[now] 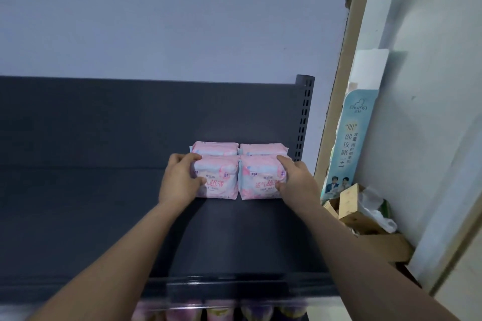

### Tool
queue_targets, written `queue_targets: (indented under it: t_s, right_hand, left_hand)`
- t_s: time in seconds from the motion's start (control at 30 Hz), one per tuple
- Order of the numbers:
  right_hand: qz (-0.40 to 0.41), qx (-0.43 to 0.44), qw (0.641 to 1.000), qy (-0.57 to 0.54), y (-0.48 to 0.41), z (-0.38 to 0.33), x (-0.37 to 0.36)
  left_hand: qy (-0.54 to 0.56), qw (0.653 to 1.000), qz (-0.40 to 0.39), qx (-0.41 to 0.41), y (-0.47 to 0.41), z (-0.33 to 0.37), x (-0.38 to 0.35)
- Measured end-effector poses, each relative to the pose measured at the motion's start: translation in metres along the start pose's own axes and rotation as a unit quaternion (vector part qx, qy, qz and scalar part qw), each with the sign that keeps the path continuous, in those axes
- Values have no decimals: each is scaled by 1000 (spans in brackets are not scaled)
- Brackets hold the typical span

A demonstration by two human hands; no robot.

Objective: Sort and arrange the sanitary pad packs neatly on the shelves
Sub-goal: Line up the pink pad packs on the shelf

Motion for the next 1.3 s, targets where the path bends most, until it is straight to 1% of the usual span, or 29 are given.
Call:
queue_targets:
  t_s: [0.13,0.2,0.27,0.33,0.4,0.47,0.6,0.7,0.9,1.1,1.3]
  right_hand:
    - [-5,11,999,36,0,-2,2]
    - [0,26,996,86,-1,-7,4]
    - [-2,52,987,151,0,-17,5]
    - [-10,96,980,172,1,-32,3]
    - [-16,157,974,163,5,-49,0]
    - [-19,208,969,134,11,-66,-4]
    - [-44,270,958,84,25,-105,-14]
    - [-85,304,946,66,36,-137,-26]
    - [-135,383,913,44,68,-212,-46]
    - [-191,457,869,15,122,-298,-64]
    - [-204,522,828,6,189,-386,-85]
  left_hand:
    - [-26,1000,4,-2,3,-1,-4]
    - [-47,999,-6,-1,3,-1,-3]
    - [-75,997,-24,-1,5,0,0]
    - [-100,994,-39,-2,10,1,5]
    - [-141,989,-43,0,16,2,15]
    - [-206,977,-46,2,23,1,28]
    - [-354,933,-57,17,39,-5,65]
    - [-418,907,-49,23,59,-11,99]
    - [-488,870,-15,68,107,-36,184]
    - [-524,837,23,158,172,-68,275]
    - [-545,797,33,259,244,-102,359]
Point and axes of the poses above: each hand's wrist, its own y-axis away from the middle knuckle, its own x-axis out of the back of the hand, z = x × y, the point moved 3 cm from there along -y, towards the middle knuckle, and after that the axes turned 3 degrees about y, right-handed, at the moved point
